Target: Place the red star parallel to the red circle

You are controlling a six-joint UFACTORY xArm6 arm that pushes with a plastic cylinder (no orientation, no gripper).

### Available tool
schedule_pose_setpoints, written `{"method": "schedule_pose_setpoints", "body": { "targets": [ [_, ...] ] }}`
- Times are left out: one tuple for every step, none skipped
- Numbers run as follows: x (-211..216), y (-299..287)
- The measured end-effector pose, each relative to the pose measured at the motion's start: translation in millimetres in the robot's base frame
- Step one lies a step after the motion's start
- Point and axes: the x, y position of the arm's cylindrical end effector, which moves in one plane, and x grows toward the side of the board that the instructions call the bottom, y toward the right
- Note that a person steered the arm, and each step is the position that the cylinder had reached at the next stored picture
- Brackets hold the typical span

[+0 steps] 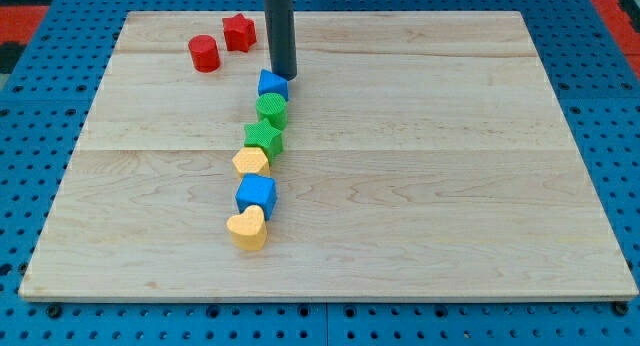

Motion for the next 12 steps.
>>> {"method": "schedule_pose_setpoints", "body": {
  "targets": [
    [-57, 28],
    [-112, 9],
    [-116, -52],
    [-112, -133],
    [-89, -107],
    [-83, -69],
    [-81, -57],
    [-52, -35],
    [-62, -43],
    [-106, -37],
    [-103, -6],
    [-82, -2]
  ]
}}
